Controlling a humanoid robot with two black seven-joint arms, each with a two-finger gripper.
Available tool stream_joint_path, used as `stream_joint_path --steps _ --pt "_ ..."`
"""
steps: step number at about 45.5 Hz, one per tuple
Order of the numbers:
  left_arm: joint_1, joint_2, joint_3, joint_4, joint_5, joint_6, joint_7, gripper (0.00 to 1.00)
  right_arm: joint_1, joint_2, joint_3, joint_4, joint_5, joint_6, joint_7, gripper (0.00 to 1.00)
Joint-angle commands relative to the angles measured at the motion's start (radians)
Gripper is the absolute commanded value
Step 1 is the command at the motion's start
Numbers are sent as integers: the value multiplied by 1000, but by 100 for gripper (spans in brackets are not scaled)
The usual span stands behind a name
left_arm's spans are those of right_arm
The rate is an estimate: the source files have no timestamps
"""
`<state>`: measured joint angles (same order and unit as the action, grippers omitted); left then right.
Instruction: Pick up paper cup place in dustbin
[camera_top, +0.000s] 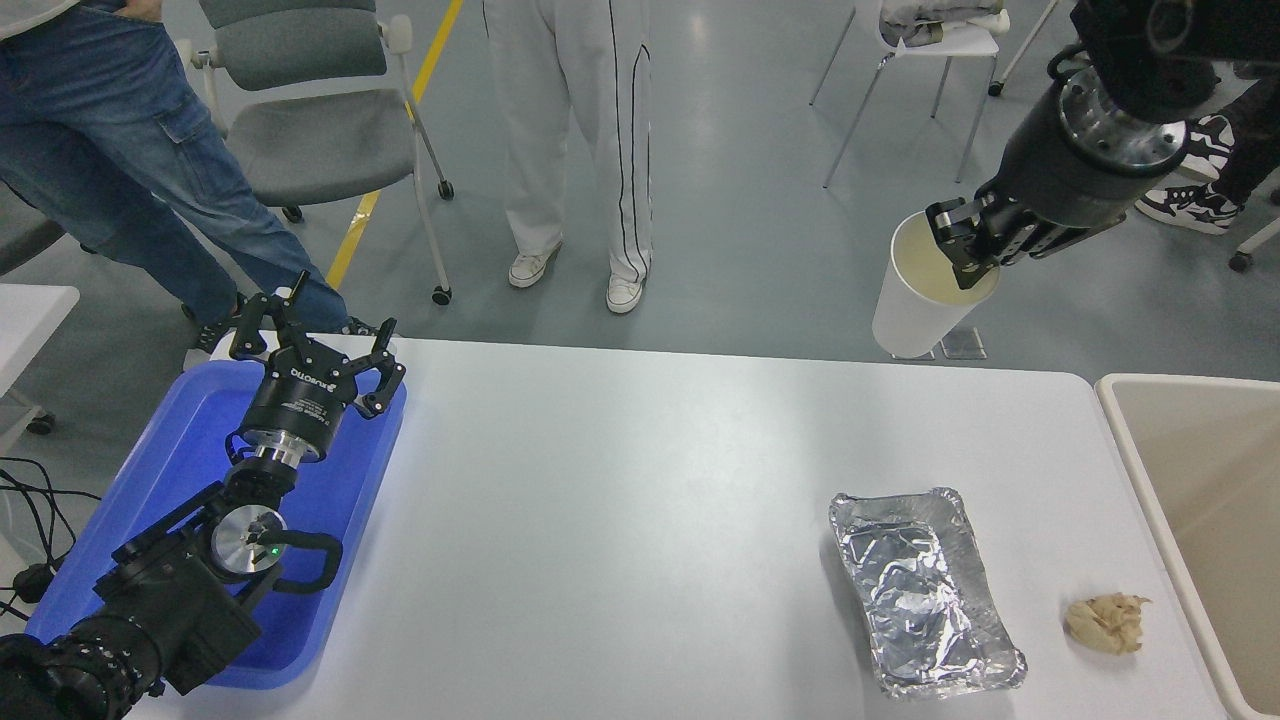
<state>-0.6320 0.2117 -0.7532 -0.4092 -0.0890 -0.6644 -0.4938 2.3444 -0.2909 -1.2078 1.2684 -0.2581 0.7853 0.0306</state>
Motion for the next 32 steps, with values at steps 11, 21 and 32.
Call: stream_joint_path --steps 11,21,32 --pt "3 0 -3 3 -1 2 0 100 -11 -57 -197 -3 10 0 0 0" --pt "1 0 -5 4 -3 2 0 100 -8 -231 -228 -1 -16 0 -1 0" --pt "1 2 -5 4 -3 2 0 100 -5 -370 -306 -1 -72 0 -1 0"
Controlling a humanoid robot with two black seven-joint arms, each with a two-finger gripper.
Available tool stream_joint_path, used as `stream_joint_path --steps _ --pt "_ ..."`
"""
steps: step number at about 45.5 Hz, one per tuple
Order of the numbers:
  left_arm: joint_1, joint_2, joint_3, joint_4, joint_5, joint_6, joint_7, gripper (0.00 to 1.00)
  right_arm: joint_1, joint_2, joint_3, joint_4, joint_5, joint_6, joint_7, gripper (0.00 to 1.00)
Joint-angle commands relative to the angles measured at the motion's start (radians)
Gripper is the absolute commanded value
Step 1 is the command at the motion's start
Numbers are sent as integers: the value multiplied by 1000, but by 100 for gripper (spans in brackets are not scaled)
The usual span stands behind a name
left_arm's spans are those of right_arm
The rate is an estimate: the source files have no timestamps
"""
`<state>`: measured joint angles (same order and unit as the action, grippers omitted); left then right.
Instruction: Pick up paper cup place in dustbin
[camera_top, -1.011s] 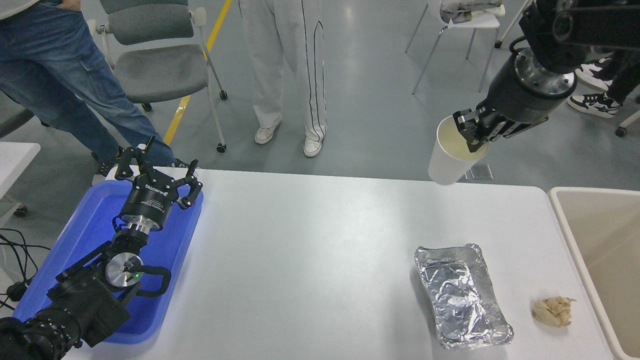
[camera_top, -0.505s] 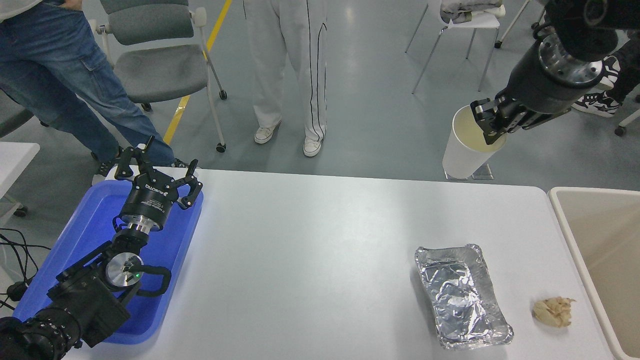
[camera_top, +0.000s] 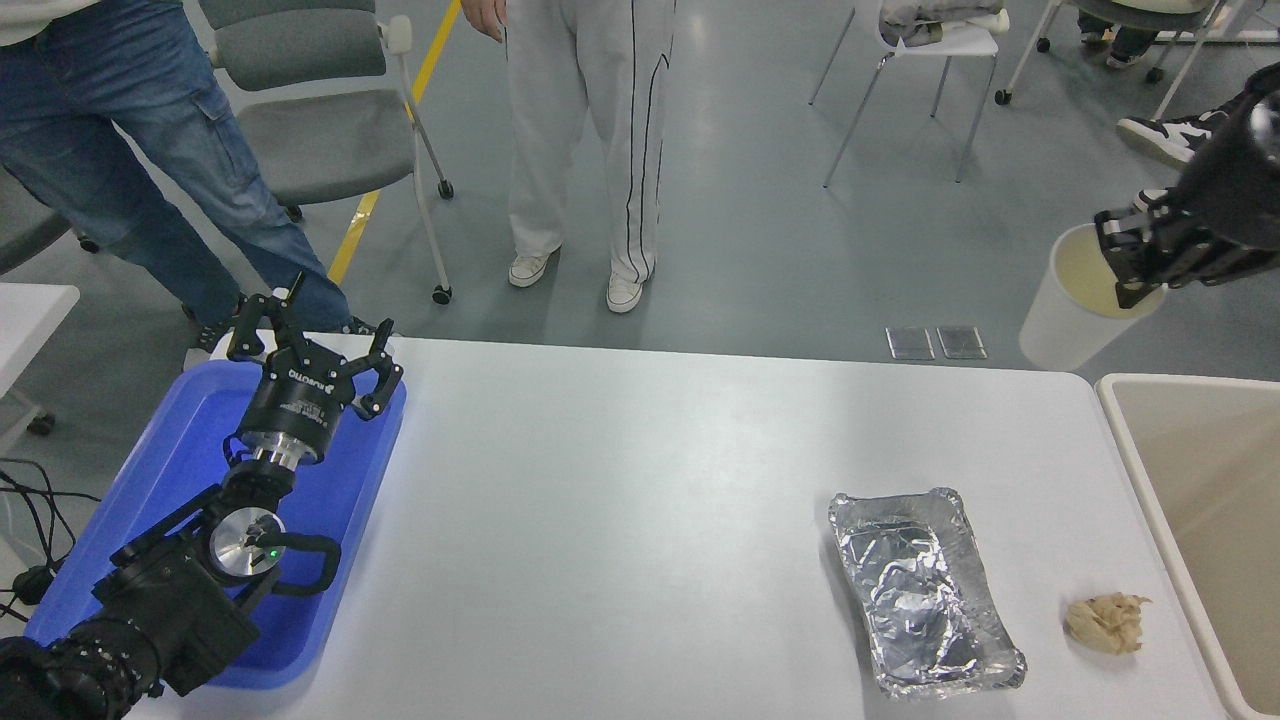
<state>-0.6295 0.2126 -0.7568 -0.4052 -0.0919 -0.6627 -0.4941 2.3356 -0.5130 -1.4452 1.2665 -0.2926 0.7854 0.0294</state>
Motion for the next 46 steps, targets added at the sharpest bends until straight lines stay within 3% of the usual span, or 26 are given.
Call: stream_joint_path --steps 1,10,20,29,46 --pt "-1 1 1 0 0 0 0 100 4 -160 -76 1 -48 0 0 0" --pt "1 1 -1 0 0 0 0 100 2 -260 -141 -7 -128 0 0 0" --pt "-1 -1 -1 -1 0 0 0 100 -4 -297 -210 -41 -146 0 0 0" --pt "-1 -1 1 -1 0 0 0 100 -12 -412 -204 -93 -180 0 0 0" --pt "-1 -1 1 -1 1 -1 0 100 -156 -420 -155 -185 -194 0 0 0"
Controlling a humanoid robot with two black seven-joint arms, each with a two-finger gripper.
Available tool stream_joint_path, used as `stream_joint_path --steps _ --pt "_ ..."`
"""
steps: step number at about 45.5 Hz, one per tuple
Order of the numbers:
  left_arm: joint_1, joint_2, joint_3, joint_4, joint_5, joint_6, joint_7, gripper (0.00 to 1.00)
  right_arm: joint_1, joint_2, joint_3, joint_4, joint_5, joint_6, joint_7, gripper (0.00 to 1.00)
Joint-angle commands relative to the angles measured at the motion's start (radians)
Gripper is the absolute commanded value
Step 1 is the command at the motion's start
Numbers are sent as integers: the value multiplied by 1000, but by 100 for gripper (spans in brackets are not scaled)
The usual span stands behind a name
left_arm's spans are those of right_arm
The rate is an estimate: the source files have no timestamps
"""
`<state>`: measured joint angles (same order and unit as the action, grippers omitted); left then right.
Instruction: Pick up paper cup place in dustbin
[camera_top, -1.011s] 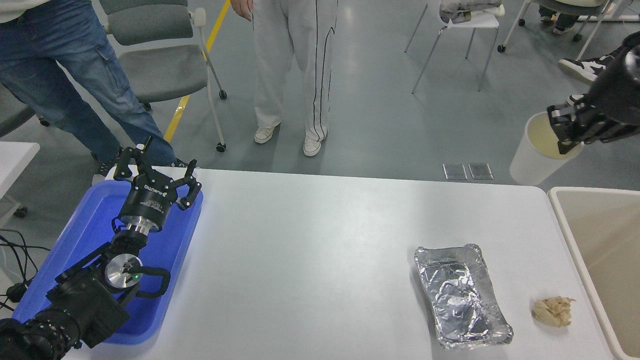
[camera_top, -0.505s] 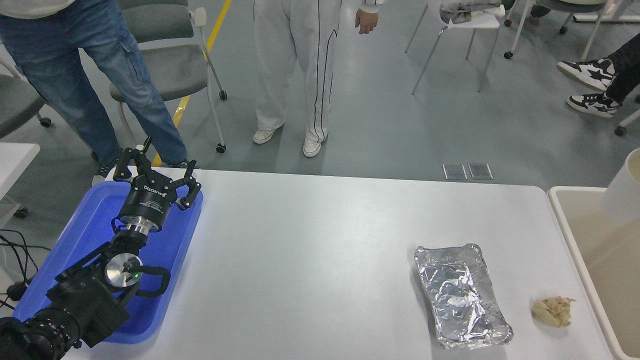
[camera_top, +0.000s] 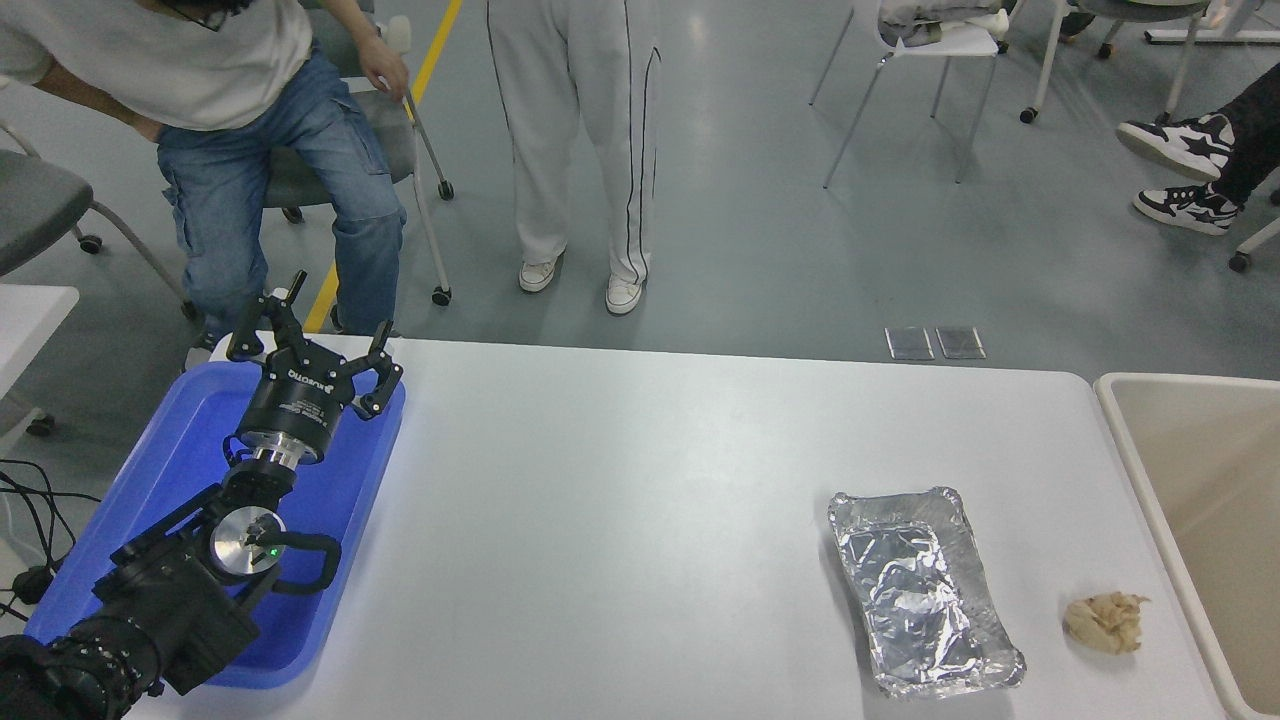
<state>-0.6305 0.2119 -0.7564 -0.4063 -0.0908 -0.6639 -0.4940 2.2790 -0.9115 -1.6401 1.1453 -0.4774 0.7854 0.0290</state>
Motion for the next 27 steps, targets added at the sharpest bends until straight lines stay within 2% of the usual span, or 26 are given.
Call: stream_joint_path --steps 1,17,27 --pt "0 0 0 0 0 0 0 100 -120 -21 57 -73 -9 0 0 0" --pt "0 0 0 0 0 0 0 100 -493 -110 364 -194 7 0 0 0" --pt "0 0 0 0 0 0 0 100 -740 -106 555 -288 10 -167 0 0"
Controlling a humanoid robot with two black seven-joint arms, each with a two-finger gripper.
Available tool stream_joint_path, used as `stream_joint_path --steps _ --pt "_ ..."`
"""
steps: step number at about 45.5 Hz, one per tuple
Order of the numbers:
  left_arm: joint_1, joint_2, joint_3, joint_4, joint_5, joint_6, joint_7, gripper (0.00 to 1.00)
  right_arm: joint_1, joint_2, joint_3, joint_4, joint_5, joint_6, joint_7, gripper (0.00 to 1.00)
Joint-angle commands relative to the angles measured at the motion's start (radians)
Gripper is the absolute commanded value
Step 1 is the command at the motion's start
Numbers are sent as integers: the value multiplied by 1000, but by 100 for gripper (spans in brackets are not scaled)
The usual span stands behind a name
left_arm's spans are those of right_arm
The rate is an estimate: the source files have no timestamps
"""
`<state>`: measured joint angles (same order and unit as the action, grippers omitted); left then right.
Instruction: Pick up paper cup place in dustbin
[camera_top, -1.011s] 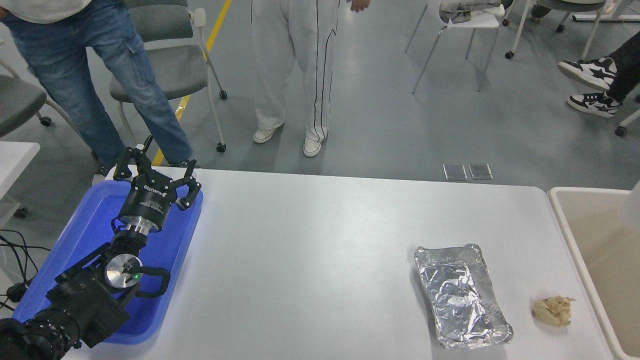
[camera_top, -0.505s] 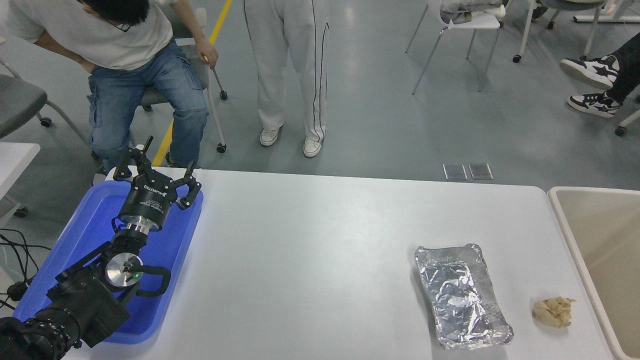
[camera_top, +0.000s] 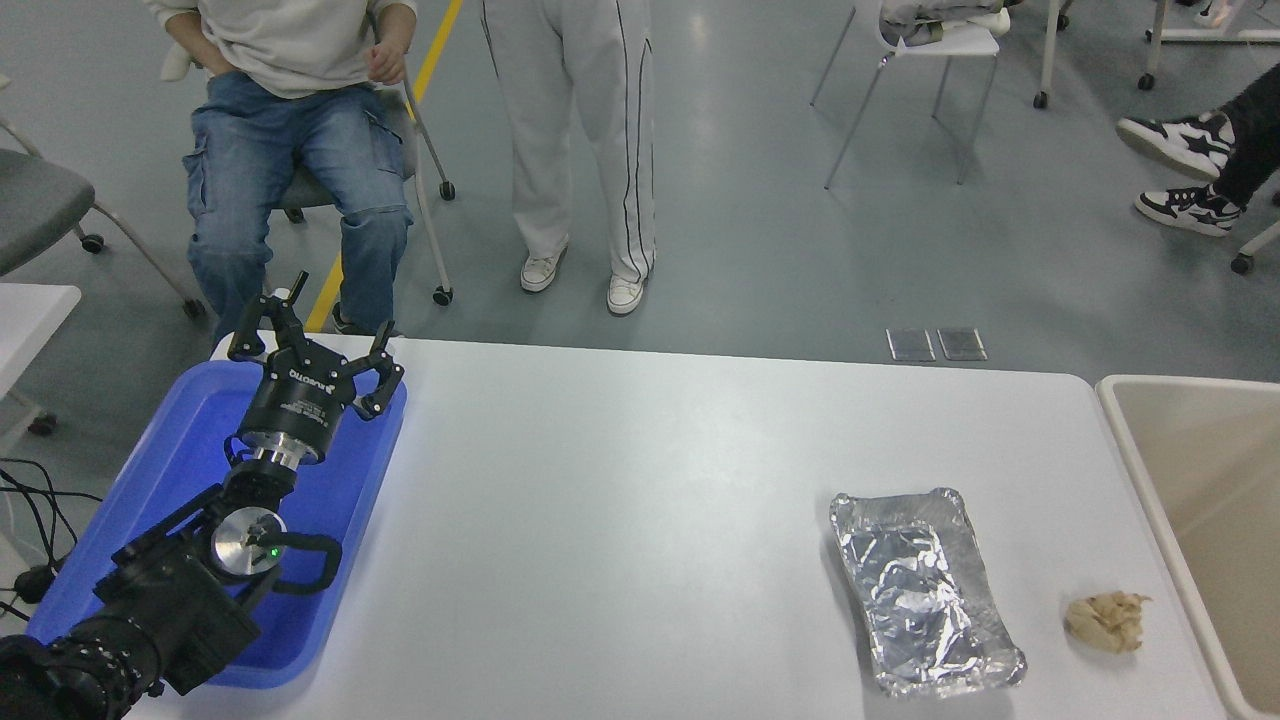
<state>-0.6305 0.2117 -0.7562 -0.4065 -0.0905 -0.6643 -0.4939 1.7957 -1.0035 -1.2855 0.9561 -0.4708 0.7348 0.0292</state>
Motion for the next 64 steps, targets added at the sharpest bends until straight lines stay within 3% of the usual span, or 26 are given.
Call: stream_joint_path --steps 1,7,22,36,44,53,64 --pt "0 0 0 0 0 0 0 100 -284 -12 222 -111 3 -129 0 0" --pt "0 0 0 0 0 0 0 100 -461 -3 380 -178 3 -208 0 0" --pt "0 0 0 0 0 0 0 100 -849 189 675 -505 4 -356 0 0" --pt "0 0 0 0 0 0 0 100 -1042 255 831 -573 4 -680 0 0" --pt "0 0 0 0 0 0 0 100 -1088 310 836 -657 9 -700 0 0" --pt "0 0 0 0 0 0 0 100 -1148 361 833 -764 178 -700 -2 0" --pt "0 0 0 0 0 0 0 100 -1159 367 834 -770 193 -701 -2 0"
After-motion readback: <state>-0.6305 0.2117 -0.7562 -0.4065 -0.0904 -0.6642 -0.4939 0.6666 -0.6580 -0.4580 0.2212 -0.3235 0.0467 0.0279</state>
